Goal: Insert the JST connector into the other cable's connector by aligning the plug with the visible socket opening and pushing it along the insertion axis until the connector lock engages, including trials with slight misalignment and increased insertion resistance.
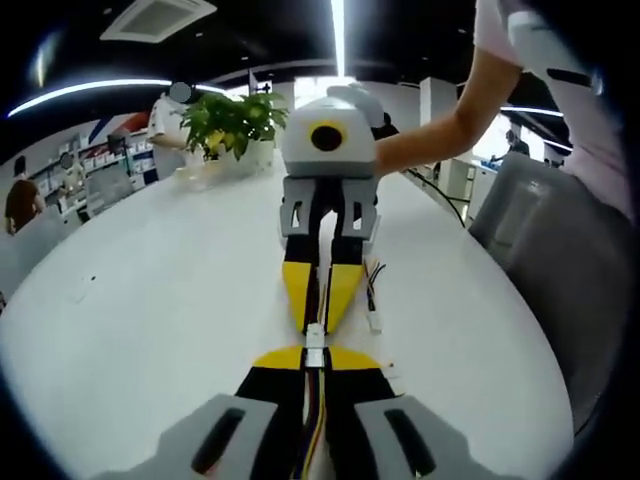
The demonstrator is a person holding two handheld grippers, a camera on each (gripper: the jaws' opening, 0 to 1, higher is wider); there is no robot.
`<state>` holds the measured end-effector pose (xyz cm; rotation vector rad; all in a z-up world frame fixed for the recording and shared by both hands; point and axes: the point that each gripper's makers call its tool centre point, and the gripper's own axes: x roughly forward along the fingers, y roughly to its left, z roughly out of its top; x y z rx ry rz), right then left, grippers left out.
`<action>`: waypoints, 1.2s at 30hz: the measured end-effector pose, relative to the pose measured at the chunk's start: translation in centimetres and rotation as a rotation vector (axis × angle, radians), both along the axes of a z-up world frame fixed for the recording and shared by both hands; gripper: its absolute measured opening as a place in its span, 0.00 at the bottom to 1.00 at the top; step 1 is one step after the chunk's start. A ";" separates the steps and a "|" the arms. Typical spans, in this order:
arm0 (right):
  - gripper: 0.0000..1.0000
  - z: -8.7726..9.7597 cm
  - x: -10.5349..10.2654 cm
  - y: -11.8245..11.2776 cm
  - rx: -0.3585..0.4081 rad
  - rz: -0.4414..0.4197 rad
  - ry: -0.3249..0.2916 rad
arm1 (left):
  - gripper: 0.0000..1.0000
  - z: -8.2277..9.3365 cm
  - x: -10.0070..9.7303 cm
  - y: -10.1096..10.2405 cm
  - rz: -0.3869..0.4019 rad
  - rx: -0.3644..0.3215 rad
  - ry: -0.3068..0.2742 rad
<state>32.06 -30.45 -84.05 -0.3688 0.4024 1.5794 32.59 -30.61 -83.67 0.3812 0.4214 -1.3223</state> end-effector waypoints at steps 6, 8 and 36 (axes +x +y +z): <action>0.03 -0.4 0.1 0.0 -0.006 -0.002 -0.005 | 0.00 -0.4 0.0 0.0 0.001 0.006 0.005; 0.04 -0.5 0.1 0.0 -0.009 -0.004 -0.002 | 0.00 -0.5 0.0 0.0 0.001 0.009 0.007; 0.04 -0.8 0.0 -0.2 -0.018 -0.032 0.022 | 0.01 -0.9 -0.1 -0.3 0.012 0.031 0.018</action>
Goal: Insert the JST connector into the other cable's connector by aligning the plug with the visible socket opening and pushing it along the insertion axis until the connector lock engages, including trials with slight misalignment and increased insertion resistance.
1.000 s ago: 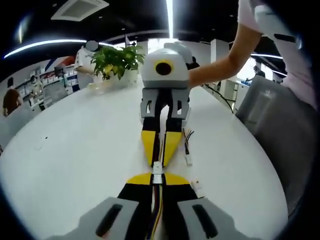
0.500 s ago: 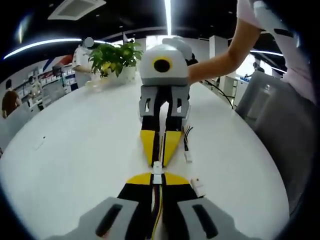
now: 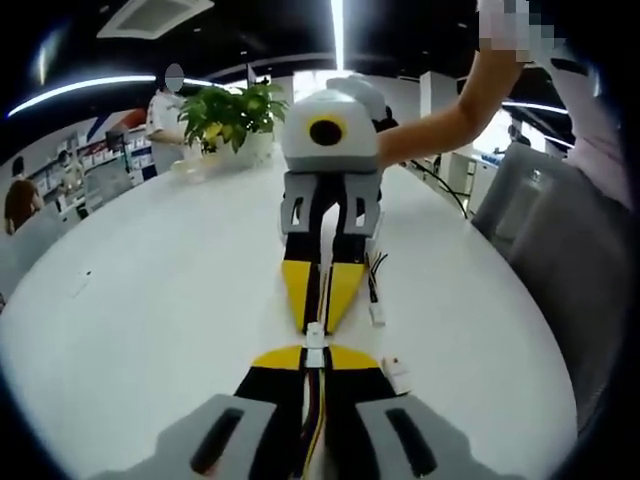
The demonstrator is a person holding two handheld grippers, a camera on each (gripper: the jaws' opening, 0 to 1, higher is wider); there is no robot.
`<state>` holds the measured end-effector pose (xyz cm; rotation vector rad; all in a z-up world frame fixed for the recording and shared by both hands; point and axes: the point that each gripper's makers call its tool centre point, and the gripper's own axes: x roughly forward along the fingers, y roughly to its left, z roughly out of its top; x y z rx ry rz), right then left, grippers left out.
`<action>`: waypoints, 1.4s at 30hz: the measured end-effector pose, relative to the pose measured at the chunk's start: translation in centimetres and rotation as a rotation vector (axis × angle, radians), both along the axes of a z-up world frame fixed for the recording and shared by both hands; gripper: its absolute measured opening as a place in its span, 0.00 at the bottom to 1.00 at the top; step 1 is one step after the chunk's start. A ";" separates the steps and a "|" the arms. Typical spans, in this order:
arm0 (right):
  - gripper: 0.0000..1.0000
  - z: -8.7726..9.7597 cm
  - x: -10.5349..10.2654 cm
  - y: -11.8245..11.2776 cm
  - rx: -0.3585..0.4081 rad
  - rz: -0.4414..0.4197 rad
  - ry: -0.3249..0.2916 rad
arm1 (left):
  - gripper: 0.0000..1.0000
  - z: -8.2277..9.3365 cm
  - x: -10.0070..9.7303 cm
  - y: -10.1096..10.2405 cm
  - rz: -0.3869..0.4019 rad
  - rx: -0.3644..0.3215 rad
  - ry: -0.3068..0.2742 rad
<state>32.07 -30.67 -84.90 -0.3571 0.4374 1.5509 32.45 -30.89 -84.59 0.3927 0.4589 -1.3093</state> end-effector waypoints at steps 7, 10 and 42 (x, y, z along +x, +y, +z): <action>0.10 0.2 0.0 0.3 0.004 -0.014 0.028 | 0.08 0.1 0.4 0.3 0.034 0.011 0.006; 0.12 0.2 0.1 0.3 -0.004 -0.025 0.017 | 0.09 0.7 0.2 0.5 0.040 -0.003 0.002; 0.23 8.8 -1.2 -0.1 0.157 -0.079 -0.077 | 0.21 8.4 -1.1 1.7 0.115 -0.070 -0.170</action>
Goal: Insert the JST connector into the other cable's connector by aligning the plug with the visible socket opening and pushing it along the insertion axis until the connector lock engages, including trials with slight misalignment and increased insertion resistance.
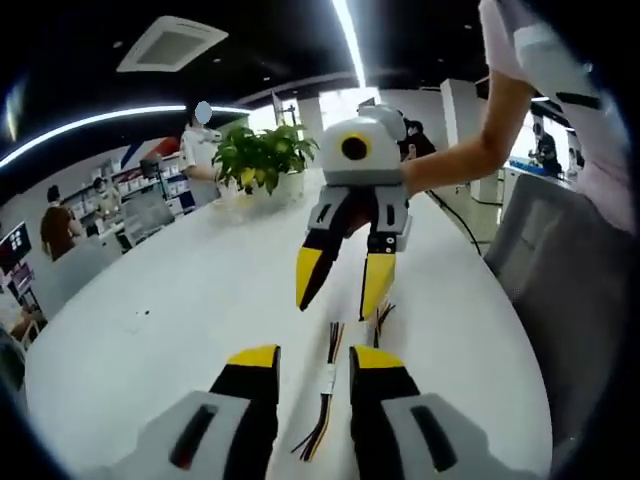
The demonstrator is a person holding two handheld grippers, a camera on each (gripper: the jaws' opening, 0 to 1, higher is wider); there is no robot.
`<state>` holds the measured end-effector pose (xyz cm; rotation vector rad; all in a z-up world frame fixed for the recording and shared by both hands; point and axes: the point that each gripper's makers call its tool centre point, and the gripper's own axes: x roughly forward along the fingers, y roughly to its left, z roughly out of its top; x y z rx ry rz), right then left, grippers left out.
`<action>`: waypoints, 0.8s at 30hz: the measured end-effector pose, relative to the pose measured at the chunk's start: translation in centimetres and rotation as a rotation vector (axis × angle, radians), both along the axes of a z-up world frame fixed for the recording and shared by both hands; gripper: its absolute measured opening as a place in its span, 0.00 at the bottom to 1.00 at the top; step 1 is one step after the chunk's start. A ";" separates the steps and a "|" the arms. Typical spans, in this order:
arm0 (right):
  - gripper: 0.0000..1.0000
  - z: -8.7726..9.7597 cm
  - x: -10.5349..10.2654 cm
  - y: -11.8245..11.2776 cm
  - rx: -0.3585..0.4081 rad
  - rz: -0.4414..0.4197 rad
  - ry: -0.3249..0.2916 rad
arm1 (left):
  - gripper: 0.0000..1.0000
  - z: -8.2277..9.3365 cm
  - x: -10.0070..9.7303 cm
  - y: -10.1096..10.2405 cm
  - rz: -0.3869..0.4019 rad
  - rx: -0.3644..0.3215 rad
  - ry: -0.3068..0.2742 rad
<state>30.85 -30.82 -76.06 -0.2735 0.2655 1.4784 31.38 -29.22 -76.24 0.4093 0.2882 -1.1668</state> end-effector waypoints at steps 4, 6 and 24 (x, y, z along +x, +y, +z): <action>0.22 1.0 -0.5 -0.2 0.012 0.006 -0.016 | 0.21 0.1 -1.0 0.0 -0.020 0.000 0.004; 0.19 1.3 -1.0 -0.2 0.017 0.022 -0.024 | 0.21 -0.2 -1.4 0.1 -0.021 0.004 0.015; 0.18 -2.6 -2.7 -1.7 -0.035 0.009 0.023 | 0.20 -2.8 -3.4 -0.1 0.002 0.030 0.025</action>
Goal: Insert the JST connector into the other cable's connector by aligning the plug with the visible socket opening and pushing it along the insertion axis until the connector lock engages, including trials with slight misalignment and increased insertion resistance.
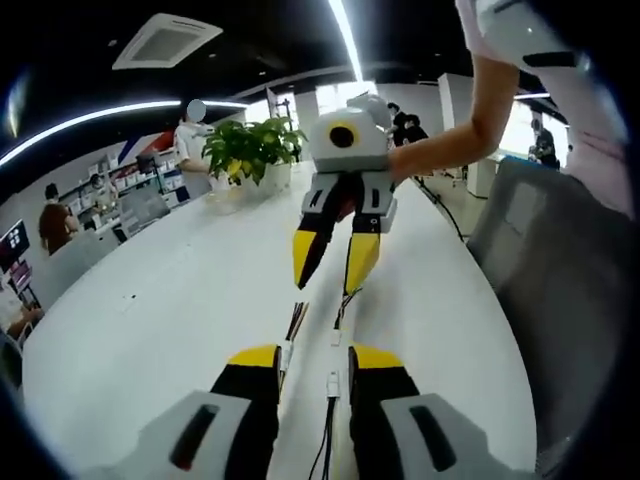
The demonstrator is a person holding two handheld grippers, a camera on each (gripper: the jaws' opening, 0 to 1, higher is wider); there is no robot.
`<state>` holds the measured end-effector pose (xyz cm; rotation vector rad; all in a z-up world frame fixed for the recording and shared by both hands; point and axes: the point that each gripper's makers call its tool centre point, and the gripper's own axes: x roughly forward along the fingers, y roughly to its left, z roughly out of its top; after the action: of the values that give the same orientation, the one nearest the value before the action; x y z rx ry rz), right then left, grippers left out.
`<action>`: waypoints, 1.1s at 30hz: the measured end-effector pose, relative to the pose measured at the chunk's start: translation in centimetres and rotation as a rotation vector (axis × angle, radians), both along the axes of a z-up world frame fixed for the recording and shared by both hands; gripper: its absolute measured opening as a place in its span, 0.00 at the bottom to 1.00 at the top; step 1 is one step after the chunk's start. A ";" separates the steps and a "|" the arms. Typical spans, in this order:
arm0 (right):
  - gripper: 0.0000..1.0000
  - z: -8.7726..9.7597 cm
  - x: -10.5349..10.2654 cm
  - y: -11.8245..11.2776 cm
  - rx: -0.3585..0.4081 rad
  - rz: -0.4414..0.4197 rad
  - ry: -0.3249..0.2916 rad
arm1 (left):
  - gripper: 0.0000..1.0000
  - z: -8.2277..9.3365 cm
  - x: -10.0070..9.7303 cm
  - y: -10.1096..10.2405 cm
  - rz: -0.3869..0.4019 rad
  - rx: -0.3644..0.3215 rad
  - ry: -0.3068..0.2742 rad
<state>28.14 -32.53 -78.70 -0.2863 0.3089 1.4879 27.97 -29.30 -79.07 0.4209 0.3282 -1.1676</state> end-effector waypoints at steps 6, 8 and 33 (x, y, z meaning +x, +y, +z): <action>0.16 -1.6 0.0 -0.5 -0.031 -0.001 0.014 | 0.20 -1.7 -0.1 0.2 0.018 0.016 0.030; 0.16 -2.1 0.0 -0.6 -0.041 -0.003 0.018 | 0.19 -2.1 -0.2 0.2 0.018 0.019 0.032; 0.09 -5.8 -0.5 -0.8 -0.155 0.025 -0.042 | 0.15 -3.9 -0.6 0.0 0.032 0.001 0.065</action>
<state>27.66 -33.28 -84.50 -0.4465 0.3893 1.4826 27.41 -29.31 -83.01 0.3776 0.3908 -1.1521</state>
